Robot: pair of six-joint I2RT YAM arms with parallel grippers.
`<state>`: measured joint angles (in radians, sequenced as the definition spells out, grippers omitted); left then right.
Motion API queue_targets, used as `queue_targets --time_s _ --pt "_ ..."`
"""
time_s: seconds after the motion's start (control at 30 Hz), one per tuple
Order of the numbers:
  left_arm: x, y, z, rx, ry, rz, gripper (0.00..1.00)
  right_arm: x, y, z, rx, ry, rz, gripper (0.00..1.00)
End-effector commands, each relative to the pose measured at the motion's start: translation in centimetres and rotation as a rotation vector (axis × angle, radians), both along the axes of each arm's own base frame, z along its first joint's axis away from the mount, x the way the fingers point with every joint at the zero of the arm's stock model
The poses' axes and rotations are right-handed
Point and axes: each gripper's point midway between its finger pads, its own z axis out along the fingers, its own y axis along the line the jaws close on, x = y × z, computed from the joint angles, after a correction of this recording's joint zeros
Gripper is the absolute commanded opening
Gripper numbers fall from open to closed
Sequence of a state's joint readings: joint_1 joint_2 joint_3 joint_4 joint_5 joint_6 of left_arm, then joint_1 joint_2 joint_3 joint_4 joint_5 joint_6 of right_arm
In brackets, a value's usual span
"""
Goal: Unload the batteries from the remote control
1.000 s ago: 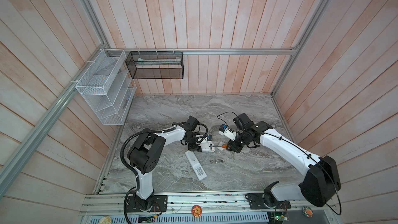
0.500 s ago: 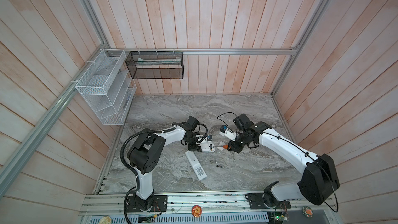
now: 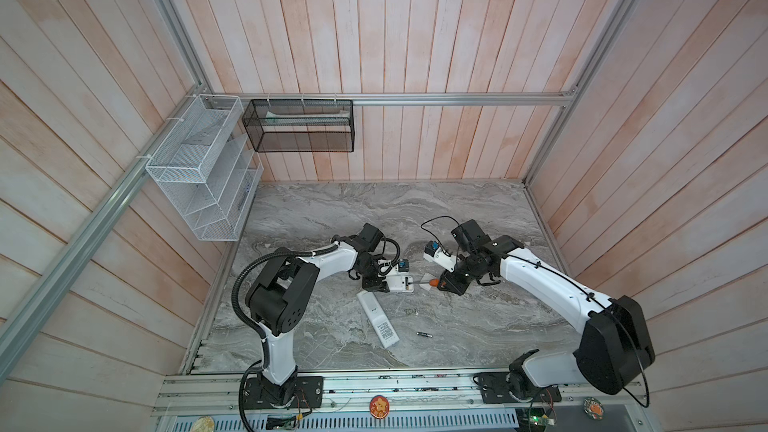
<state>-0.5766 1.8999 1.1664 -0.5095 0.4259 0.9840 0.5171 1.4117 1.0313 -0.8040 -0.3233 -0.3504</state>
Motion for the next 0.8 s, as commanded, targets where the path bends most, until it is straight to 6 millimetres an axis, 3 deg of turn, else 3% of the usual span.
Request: queue_targets --time_s 0.0,0.77 --pt "-1.37 0.71 -0.88 0.024 0.056 -0.007 0.26 -1.20 0.83 0.21 0.054 0.033 0.033 0.00" --pt "-1.26 0.67 -0.32 0.011 0.049 -0.002 0.26 -1.63 1.22 0.36 0.066 0.071 0.031 0.00"
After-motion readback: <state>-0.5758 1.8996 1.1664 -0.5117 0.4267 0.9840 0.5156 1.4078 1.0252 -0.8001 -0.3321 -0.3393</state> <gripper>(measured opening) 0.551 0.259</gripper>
